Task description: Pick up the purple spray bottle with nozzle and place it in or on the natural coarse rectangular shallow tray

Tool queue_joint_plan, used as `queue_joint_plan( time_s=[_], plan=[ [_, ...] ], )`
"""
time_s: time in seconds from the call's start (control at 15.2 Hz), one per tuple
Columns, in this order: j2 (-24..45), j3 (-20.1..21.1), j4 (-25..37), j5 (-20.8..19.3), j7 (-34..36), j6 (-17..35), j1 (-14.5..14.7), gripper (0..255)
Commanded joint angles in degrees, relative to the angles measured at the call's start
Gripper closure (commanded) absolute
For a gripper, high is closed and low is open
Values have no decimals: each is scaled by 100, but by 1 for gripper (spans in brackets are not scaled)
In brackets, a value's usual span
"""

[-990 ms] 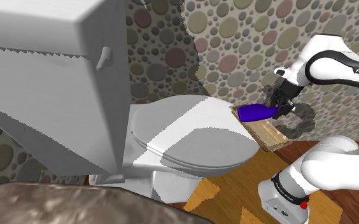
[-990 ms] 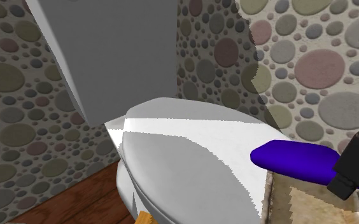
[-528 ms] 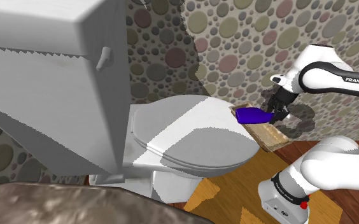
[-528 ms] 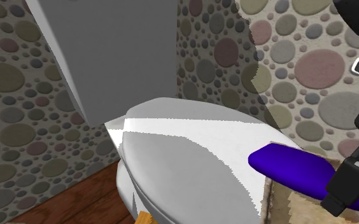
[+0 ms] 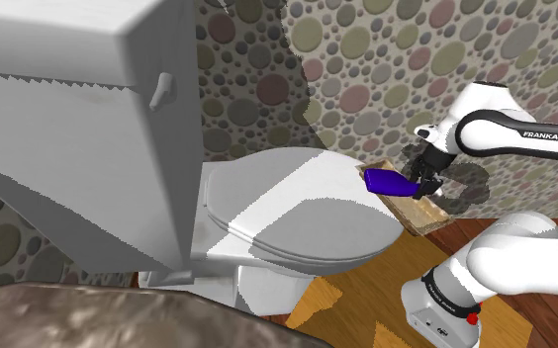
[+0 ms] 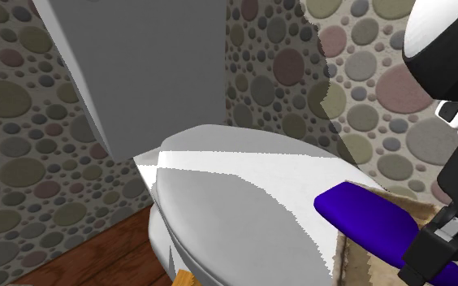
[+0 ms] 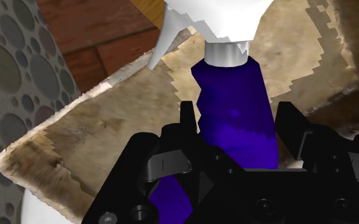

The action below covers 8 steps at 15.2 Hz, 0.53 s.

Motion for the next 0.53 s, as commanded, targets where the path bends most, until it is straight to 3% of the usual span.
queue_joint_plan(
  time_s=[0.0, 0.2, 0.26, 0.46],
  plan=[
    [2, -4, -11, -4, 0, 15, -3, 255],
    [2, -4, -11, -5, 0, 15, -3, 255],
    [2, -4, -11, -5, 0, 15, -3, 0],
    [2, -4, -11, -5, 0, 15, -3, 0]
  ],
)
